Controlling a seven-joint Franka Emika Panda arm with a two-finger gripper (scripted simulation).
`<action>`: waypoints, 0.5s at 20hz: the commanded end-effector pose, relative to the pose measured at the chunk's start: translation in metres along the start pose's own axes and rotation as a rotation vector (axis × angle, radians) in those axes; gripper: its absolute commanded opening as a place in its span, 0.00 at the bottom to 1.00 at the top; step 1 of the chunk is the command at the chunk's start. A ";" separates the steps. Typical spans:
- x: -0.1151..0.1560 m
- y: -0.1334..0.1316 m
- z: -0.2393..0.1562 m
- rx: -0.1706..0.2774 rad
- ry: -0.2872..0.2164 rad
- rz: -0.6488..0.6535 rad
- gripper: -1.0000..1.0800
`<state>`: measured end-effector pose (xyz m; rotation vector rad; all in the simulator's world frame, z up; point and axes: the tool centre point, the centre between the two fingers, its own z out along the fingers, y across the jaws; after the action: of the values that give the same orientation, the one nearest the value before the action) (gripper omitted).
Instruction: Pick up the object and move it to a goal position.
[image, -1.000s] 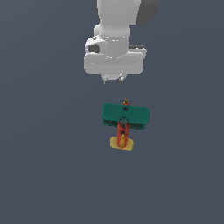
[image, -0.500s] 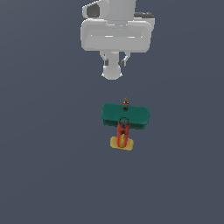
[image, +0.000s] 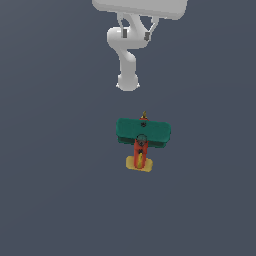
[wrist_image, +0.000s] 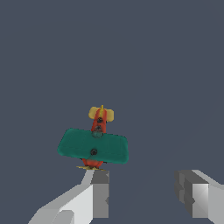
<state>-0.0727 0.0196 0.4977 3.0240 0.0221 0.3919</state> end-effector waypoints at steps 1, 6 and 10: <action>0.001 -0.002 -0.022 -0.018 0.028 -0.001 0.62; 0.002 -0.009 -0.062 -0.061 0.080 -0.005 0.62; 0.000 -0.017 -0.092 -0.099 0.118 -0.009 0.62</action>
<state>-0.0924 0.0406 0.5747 2.9173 0.0241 0.5349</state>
